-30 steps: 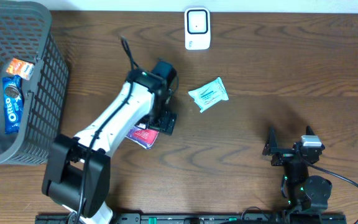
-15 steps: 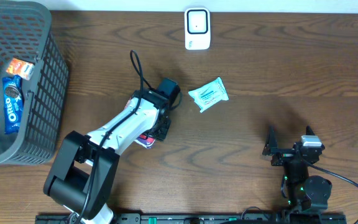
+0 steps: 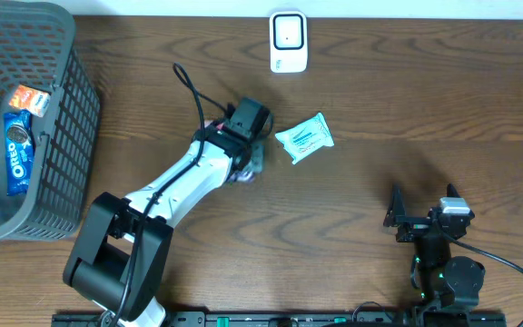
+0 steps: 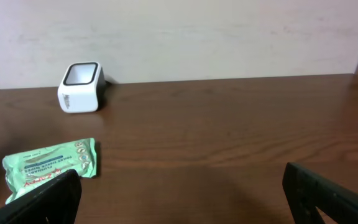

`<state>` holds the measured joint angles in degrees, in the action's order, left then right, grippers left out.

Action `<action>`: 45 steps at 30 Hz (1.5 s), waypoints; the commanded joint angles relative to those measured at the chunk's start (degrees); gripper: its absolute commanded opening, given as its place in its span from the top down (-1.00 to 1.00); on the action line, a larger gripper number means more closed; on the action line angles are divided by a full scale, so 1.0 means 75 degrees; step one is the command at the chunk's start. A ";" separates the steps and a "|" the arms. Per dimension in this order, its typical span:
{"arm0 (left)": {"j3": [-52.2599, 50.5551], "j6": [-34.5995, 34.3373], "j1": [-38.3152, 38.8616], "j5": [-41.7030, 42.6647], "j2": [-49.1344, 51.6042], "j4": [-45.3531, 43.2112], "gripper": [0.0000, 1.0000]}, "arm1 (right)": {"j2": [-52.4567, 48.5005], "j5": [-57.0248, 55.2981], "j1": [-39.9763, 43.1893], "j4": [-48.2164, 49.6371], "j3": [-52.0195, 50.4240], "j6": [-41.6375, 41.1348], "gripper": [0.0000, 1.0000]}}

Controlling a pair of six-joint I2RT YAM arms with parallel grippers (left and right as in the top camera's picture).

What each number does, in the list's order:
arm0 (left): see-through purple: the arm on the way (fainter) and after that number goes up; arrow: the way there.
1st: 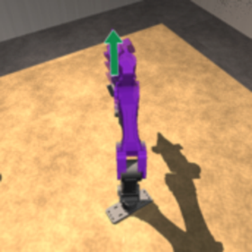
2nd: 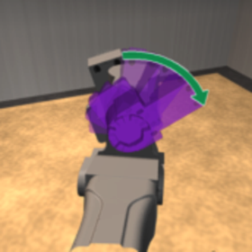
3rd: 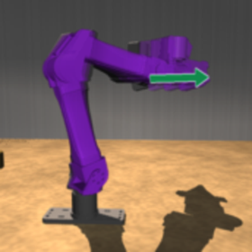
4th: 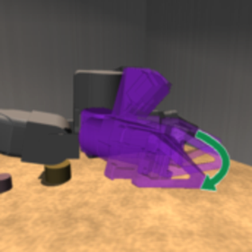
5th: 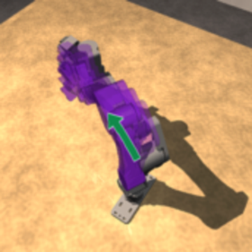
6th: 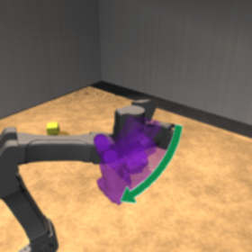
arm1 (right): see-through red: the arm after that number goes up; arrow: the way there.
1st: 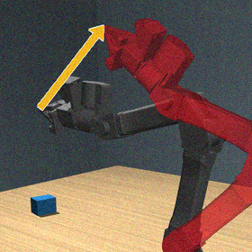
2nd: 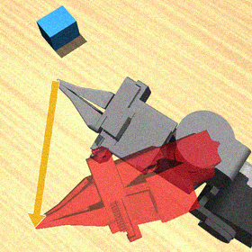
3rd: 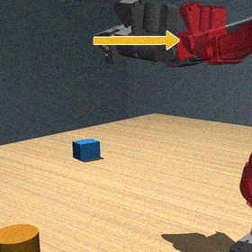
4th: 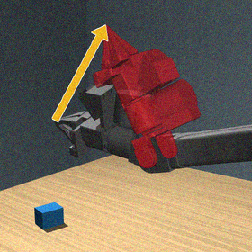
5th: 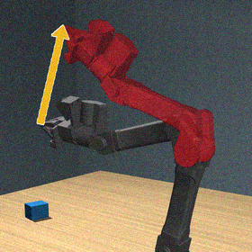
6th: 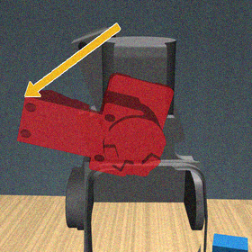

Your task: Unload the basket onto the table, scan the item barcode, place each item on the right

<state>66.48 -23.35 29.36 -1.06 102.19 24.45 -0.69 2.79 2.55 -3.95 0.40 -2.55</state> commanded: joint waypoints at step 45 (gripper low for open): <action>0.0906 0.1970 -0.5418 -0.1364 -0.4686 -0.0679 -0.40 | 0.0050 0.0015 -0.0052 -0.0023 -0.0015 -0.0079 -0.99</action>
<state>72.86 -14.90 -5.72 -6.11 68.03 19.46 -0.69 2.79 2.55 -3.95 0.40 -2.57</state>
